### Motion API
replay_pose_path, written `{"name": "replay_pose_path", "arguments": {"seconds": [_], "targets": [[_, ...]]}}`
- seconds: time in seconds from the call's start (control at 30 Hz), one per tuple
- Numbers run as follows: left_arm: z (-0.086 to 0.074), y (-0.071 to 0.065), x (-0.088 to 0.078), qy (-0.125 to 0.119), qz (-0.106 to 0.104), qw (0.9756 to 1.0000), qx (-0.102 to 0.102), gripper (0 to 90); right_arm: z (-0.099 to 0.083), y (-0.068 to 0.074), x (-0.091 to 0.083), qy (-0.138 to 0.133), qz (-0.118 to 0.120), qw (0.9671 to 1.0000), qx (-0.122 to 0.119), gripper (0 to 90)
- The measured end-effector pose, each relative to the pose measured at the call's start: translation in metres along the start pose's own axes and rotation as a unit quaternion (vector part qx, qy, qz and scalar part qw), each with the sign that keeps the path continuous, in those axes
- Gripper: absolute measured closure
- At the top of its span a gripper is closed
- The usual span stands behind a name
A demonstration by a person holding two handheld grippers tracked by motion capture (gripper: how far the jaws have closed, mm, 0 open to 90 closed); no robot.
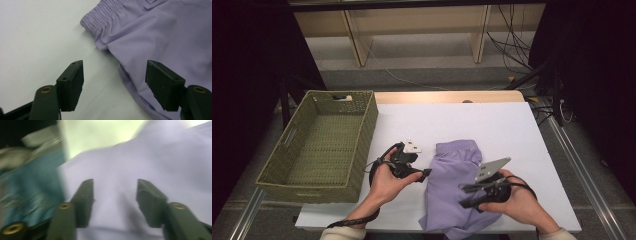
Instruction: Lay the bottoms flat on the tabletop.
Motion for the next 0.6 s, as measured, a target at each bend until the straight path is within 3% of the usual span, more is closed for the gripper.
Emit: {"name": "replay_pose_path", "arguments": {"seconds": [0.07,0.13,0.23,0.33,0.43,0.53,0.6], "targets": [[0.004,0.000,0.005,-0.006,-0.005,0.9999,-0.010,30.9,0.010,-0.023,-0.007,-0.041,-0.055,0.9973,0.025,39.7],[0.006,0.000,0.010,-0.007,-0.008,0.9998,-0.014,30.8,0.018,-0.045,-0.012,-0.071,-0.099,0.9915,0.045,38.9],[0.008,0.002,0.020,-0.010,-0.002,0.9999,-0.014,31.0,0.019,-0.079,-0.017,-0.079,-0.169,0.9804,0.063,38.0],[0.009,0.005,0.030,-0.003,0.004,0.9999,-0.015,32.0,0.017,-0.102,-0.015,-0.087,-0.202,0.9706,0.097,36.6],[0.007,0.009,0.039,0.001,0.011,0.9996,-0.028,32.8,0.012,-0.118,-0.009,-0.074,-0.225,0.9645,0.117,35.9],[0.005,0.012,0.047,0.002,0.017,0.9993,-0.034,35.8,0.007,-0.127,-0.001,-0.065,-0.233,0.9619,0.129,36.3],[0.005,0.014,0.052,-0.005,0.020,0.9991,-0.037,39.8,0.004,-0.133,0.004,-0.054,-0.243,0.9586,0.137,41.5]]}}
Point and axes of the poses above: each handheld gripper's, and its own axes: x roughly forward along the jaws, z roughly out of its top, y roughly to its left, the point moved 8 cm from there along x, roughly forward along the jaws, and after that the axes turned 12 degrees about -y, right-handed, at the moved point
